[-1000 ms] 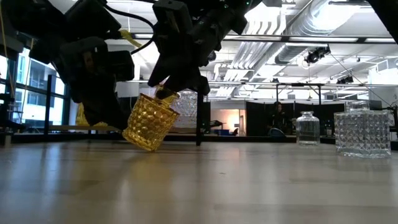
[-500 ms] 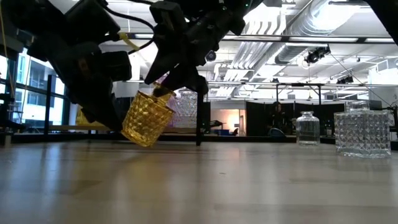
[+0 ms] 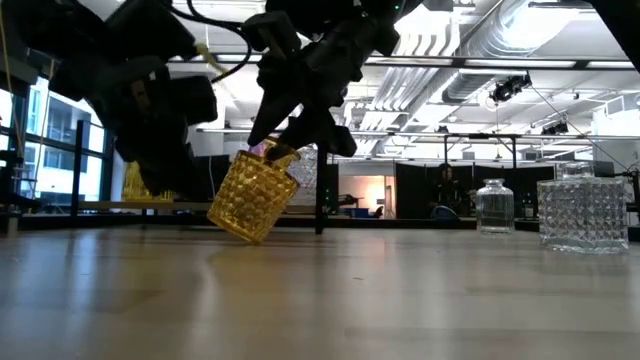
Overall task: Sort vases onto shelf
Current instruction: Put the yellow vase on the shelf aligned with the other yellow vases
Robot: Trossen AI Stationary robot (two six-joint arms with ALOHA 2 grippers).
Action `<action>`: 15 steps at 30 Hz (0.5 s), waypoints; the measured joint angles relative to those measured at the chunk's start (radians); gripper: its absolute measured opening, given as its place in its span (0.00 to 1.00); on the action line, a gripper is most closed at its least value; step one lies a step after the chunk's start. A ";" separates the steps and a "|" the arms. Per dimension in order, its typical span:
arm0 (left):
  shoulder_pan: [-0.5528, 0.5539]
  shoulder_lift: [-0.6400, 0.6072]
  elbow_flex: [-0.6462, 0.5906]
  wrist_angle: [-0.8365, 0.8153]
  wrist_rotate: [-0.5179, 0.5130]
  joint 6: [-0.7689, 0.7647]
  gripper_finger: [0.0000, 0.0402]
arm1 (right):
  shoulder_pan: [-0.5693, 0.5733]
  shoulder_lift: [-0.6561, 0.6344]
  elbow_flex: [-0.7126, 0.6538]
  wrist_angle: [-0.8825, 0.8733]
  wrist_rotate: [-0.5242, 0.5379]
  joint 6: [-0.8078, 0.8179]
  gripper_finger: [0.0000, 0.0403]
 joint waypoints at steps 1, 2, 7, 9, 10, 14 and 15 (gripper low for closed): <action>0.000 -0.014 0.000 0.001 -0.007 0.000 0.08 | 0.000 0.000 0.000 0.000 0.000 0.001 0.29; 0.000 -0.030 0.000 -0.002 -0.019 0.000 0.08 | 0.000 0.000 0.000 0.000 0.000 0.001 0.29; 0.011 -0.066 0.000 0.000 -0.037 0.045 0.08 | 0.000 0.000 0.000 0.045 -0.002 0.011 0.29; 0.015 -0.042 0.000 -0.004 -0.036 0.051 0.08 | 0.000 0.001 0.010 0.047 -0.002 0.020 0.29; 0.018 -0.027 0.000 -0.004 -0.037 0.051 0.08 | 0.000 0.002 0.021 0.042 -0.002 0.020 0.29; 0.035 0.016 -0.001 0.058 -0.045 0.065 0.08 | 0.000 0.002 0.055 0.001 0.009 0.019 0.29; 0.041 0.023 -0.003 0.079 -0.044 0.064 0.08 | 0.000 0.002 0.066 -0.021 0.014 0.016 0.29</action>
